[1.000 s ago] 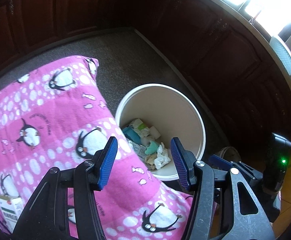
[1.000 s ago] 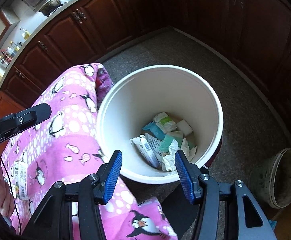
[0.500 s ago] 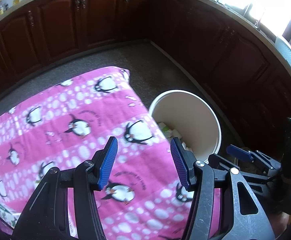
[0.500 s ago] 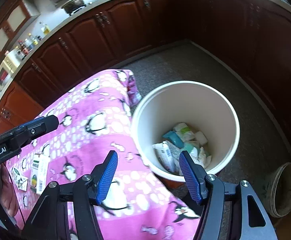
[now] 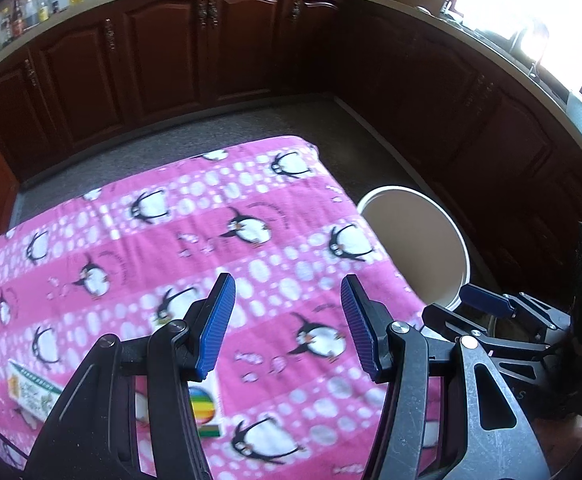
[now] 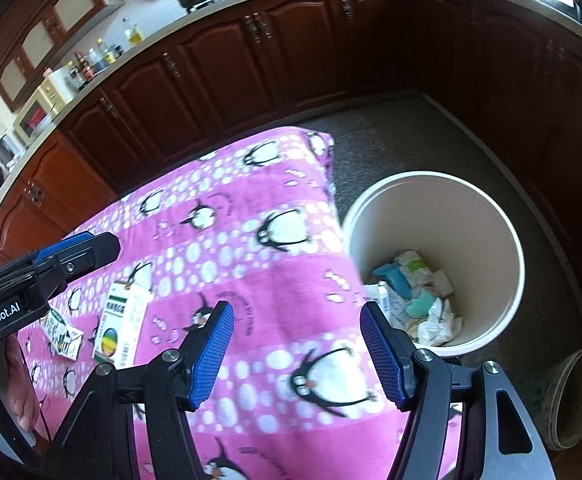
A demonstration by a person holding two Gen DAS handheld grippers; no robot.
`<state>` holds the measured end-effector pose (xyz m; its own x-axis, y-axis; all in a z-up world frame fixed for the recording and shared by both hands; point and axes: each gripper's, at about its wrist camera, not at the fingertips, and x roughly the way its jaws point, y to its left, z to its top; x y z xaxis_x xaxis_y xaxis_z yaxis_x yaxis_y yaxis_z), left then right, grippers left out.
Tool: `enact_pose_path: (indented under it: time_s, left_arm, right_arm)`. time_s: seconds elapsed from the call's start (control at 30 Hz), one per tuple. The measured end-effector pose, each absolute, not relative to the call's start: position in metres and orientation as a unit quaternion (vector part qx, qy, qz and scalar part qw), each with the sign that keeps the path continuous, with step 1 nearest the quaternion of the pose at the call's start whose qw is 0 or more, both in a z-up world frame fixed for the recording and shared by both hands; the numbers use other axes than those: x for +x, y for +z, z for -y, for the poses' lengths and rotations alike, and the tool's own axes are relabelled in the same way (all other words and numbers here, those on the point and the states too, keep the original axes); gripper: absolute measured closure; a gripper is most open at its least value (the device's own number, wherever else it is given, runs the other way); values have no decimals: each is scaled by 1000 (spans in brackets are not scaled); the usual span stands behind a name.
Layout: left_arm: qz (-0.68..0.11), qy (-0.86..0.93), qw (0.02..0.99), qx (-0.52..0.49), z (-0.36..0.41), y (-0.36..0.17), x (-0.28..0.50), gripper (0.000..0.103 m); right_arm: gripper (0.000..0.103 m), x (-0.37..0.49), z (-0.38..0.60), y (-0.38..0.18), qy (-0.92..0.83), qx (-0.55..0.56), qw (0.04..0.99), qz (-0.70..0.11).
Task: Collect trash
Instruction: 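Move both open tools back over the table toward the remaining boxes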
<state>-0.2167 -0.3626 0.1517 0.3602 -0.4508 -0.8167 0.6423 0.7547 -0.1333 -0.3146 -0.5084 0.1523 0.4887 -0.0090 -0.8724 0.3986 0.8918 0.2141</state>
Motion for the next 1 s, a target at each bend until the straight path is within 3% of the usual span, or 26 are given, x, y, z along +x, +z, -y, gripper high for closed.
enact_pose_path:
  time_s: [0.4, 1.0]
  left_arm:
    - [-469, -286, 832, 73, 279, 143, -210, 49]
    - [-557, -96, 824, 39, 72, 83, -179, 49]
  right_arm:
    - [39, -286, 445, 152, -62, 166, 844, -506]
    - [39, -250, 395, 134, 2, 149, 835, -530]
